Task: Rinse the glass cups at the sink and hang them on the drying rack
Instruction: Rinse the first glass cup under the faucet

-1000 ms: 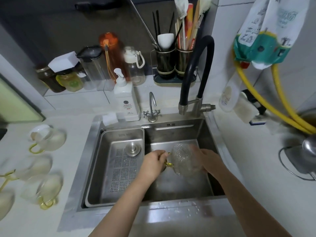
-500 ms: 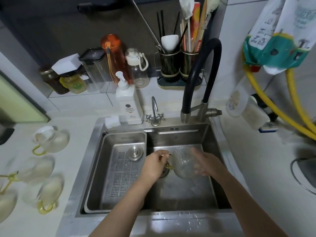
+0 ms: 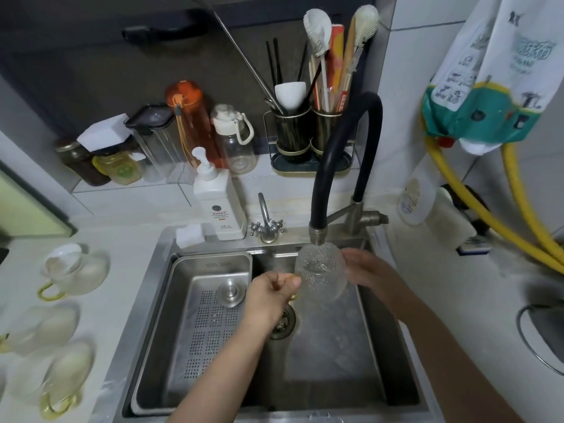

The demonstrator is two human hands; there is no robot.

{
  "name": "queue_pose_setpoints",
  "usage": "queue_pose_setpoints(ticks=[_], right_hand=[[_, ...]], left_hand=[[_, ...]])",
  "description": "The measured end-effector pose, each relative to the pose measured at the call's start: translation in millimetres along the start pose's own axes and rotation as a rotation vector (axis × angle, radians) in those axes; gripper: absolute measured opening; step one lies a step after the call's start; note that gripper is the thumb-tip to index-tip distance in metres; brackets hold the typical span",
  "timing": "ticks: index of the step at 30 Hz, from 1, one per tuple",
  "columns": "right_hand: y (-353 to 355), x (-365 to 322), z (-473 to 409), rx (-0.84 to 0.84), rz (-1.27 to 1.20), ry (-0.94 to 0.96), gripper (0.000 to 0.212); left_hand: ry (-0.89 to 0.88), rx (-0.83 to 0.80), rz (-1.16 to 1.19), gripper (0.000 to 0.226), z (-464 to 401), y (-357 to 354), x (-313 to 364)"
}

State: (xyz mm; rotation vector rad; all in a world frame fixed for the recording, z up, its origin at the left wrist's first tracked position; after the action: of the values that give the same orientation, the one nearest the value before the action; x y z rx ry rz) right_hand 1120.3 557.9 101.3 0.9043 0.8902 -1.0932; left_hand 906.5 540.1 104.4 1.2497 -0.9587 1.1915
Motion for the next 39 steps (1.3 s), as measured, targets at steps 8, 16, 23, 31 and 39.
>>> queue_pose_setpoints(ticks=[8,16,23,31,39], right_hand=[[56,3,-67,0.651,0.105,-0.118,0.040],[76,10,-113,0.672,0.437,-0.147,0.021],[86,24,-132,0.722,0.510,-0.155,0.026],[85,23,-127,0.736,0.359,-0.166,0.018],[-11,16,-15,0.314,0.028,-0.003,0.055]], left_hand=[[-0.148,0.050,-0.072,0.006,-6,0,6],[-0.136,0.109,-0.003,0.005,-2,-9,1],[-0.123,0.114,-0.004,0.004,-4,-9,2],[-0.108,0.080,-0.018,0.010,-3,-6,-7],[-0.132,0.086,-0.046,0.007,-1,14,-12]])
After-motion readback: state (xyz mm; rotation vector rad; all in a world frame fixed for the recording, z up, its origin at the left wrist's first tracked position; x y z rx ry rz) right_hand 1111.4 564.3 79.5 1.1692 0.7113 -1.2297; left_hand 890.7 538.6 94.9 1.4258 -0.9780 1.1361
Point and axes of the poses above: each hand's wrist, its own z-axis away from the middle knuckle, its own y-axis out of the back of the hand, x = y × z, the point moved 1 cm from there along -z, towards the middle knuckle, and after that the axes turned 12 degrees about -y, right-handed, at the moved point
